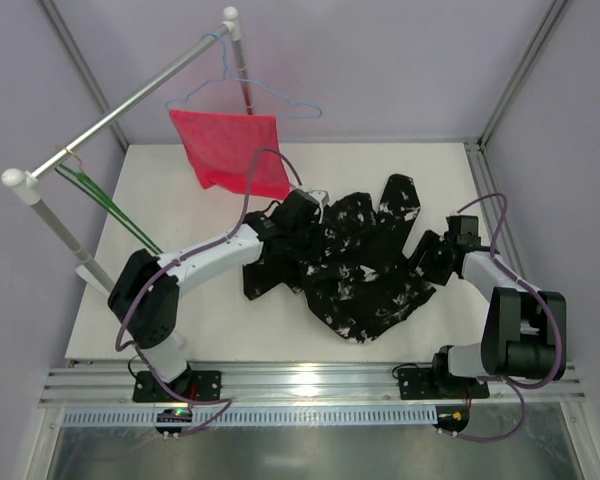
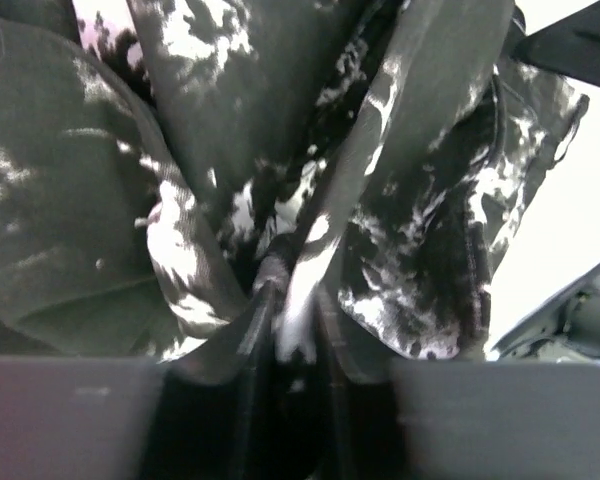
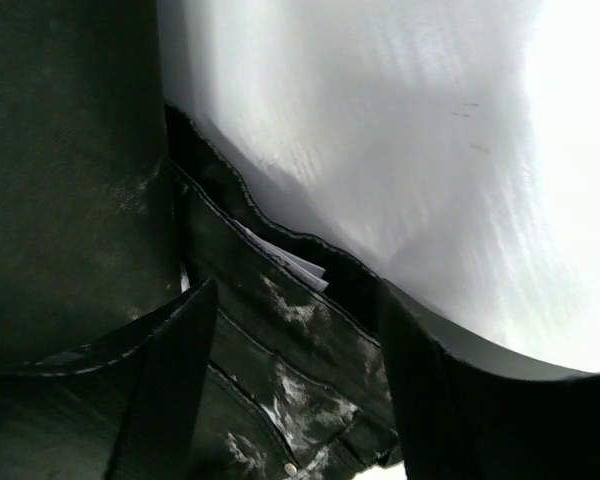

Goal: Place the trousers on the hanger
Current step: Fold the trousers

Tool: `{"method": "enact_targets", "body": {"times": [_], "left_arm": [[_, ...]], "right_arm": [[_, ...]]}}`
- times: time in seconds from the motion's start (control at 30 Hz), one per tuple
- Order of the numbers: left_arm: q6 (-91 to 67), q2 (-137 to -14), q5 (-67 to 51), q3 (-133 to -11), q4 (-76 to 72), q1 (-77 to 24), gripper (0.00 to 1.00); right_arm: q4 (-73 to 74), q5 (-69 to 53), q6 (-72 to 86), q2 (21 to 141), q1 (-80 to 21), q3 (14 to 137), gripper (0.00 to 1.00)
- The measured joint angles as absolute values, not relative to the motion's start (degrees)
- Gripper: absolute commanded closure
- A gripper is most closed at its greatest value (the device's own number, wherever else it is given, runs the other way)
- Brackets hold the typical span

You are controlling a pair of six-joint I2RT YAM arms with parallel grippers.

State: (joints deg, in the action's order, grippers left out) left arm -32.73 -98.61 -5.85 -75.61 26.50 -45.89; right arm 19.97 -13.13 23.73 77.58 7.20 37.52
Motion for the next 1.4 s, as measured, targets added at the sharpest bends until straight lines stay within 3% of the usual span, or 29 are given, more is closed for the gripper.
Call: {"method": "enact_targets", "body": {"times": [0.07,0.13,0.17,0.2,0.5,0.53,0.63,0.73,1.0,1.3,1.4], "left_arm": [[-32.8,-97.2,-5.9,-74.5,26.4,-45.9,0.98],[-33.1,-95.2,-5.3,-73.8,26.5,-46.0,1.0],[-33.2,-94.1,-4.7,-73.7,26.9,-46.0,1.0],[-33.3,-93.1,-3.8,-73.7,27.3,-46.0,1.0],[-35.3,-83.6,11.4,-72.7,35.4,-45.2,1.0],[-35.5,-82.1,12.2,-71.8,35.6,-44.9,1.0],[-35.7,-78.0,13.5,-69.2,36.1,-44.5,1.0],[-35.9,-76.9,14.0,-68.6,36.7,-44.5,1.0],[-36.4,-77.0,14.2,-66.7,36.9,-44.5,1.0],[-37.1,-77.0,14.6,-66.4,37.1,-44.4,1.0],[-37.3,-77.0,14.9,-66.4,37.2,-44.3,1.0]], "right_arm": [[18.2,-14.5,23.5,79.0,7.2,37.2,0.53],[16.1,-16.1,23.2,80.7,7.3,37.0,0.7],[15.0,-16.8,23.3,81.5,7.4,37.0,0.88],[14.2,-17.2,23.4,82.1,7.4,36.9,0.96],[18.0,-8.2,26.3,74.7,8.6,37.7,0.96],[18.3,-7.6,26.5,72.6,8.9,38.0,0.91],[16.2,-10.6,26.9,67.4,9.6,38.2,0.51],[12.7,-17.7,25.6,68.3,9.4,38.3,0.38],[7.5,-26.5,22.7,79.9,5.3,38.3,0.35],[5.3,-20.8,21.3,88.7,-7.1,41.4,0.36],[5.3,-16.3,21.1,90.1,-10.0,43.2,0.52]]}}
